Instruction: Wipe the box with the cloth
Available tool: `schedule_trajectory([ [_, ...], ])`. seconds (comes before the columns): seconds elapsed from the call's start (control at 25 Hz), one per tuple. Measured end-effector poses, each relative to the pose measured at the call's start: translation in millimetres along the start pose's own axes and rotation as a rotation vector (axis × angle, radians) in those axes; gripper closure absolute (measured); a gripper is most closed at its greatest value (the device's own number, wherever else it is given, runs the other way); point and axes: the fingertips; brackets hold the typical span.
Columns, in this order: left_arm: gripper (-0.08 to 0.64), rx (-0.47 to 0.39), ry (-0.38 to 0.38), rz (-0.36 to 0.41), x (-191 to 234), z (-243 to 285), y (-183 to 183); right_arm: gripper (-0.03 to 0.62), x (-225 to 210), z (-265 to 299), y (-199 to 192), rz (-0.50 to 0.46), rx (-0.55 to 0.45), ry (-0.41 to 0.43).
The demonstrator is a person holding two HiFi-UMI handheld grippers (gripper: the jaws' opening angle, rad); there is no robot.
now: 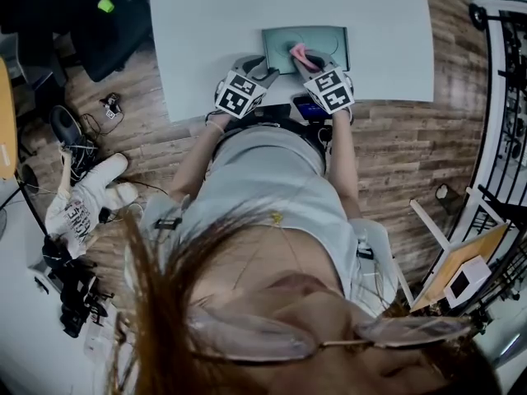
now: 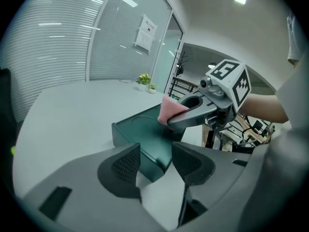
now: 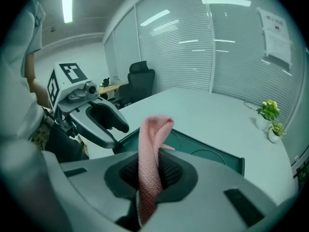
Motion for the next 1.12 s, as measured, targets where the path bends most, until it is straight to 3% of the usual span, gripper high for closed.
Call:
schedule_trajectory([
  [0.08,0.343,-0.048,-0.016,-0.018,-4.3,-2.9,10.1,0.552,-5.8,-8.1,-0.4,-0.017,-0.027,-0.002],
  [0.2,0.426,-0.116,-0.008,-0.031,-7.2,-8.7,25.3,0.552,-12.9,-19.9,-2.4,-0.062,-0.029,-0.029],
  [0.44,0.509,-0.185,0.034,-0.017,-7.8,-11.7,44.3,0.552,-19.1,-35.1,1.6,-0.115,-0.064,-0.050],
  [0.8,0.520,-0.298,0.012,0.003,-32.9,-24.6,82.8,0.552,-17.0,-71.2,41.2,0.023,-0.364,0.005],
  [1.12,0.522,-0.415,0.002,0.041,-52.8,-47.5,131.7,0.552,-7.7,-105.6,86.7,-0.015,-0.539,0.016],
])
Point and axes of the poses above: the fingertips, and each gripper's own axes: z forward along the fingers, x to its left, y out of its top, and after that the axes turned 3 degrees about -x, right-handed
